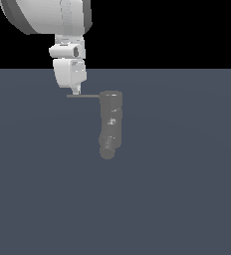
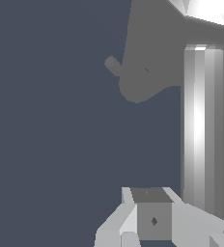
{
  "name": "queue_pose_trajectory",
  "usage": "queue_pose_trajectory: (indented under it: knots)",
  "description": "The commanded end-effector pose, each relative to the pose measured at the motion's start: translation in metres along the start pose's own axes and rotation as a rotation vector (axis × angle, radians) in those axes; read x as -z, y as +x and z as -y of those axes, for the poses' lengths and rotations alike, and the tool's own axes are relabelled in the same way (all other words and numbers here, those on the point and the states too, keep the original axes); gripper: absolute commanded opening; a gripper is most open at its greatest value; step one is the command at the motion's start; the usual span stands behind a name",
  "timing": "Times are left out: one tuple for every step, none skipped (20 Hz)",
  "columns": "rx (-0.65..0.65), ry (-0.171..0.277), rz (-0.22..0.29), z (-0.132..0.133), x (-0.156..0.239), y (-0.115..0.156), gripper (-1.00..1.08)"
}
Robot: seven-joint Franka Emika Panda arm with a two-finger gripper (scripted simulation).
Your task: Turn on the faucet by rotating a designated handle.
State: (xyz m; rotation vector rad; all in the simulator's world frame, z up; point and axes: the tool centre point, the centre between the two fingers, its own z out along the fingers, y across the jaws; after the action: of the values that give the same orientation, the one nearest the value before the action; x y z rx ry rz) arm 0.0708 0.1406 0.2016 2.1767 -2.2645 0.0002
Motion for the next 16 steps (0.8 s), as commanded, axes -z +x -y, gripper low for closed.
queue_pose_trajectory:
  knots:
    - [0.0, 0.0, 0.0, -0.007, 0.0, 0.0, -1.0]
    - [0.0, 0.0, 0.0, -0.01, 0.0, 0.0, -1.0]
    - [0.0, 0.0, 0.0, -0.012, 0.0, 0.0, -1.0]
    - [0.0, 0.0, 0.0, -0.015, 0.0, 0.0, -1.0]
    - [0.0, 0.0, 0.0, -0.018, 0.0, 0.0, -1.0]
    - [0.0, 0.0, 0.0, -0.021, 0.0, 0.001, -1.0]
    - [0.0, 0.0, 0.0, -0.024, 0.0, 0.001, -1.0]
    - [-0.001, 0.0, 0.0, -0.026, 0.0, 0.001, -1.0]
    - [-0.001, 0.0, 0.0, -0.029, 0.0, 0.001, -1.0]
    - [-0.001, 0.0, 0.0, -0.032, 0.0, 0.001, -1.0]
    - [-0.001, 0.0, 0.0, -0.035, 0.0, 0.001, -1.0]
    - [-0.001, 0.0, 0.0, -0.038, 0.0, 0.001, -1.0]
    - [-0.001, 0.0, 0.0, -0.041, 0.0, 0.001, -1.0]
    - [-0.001, 0.0, 0.0, -0.044, 0.0, 0.002, -1.0]
    - [-0.001, 0.0, 0.0, -0.047, 0.0, 0.002, -1.0]
    - [-0.001, 0.0, 0.0, -0.05, 0.0, 0.002, -1.0]
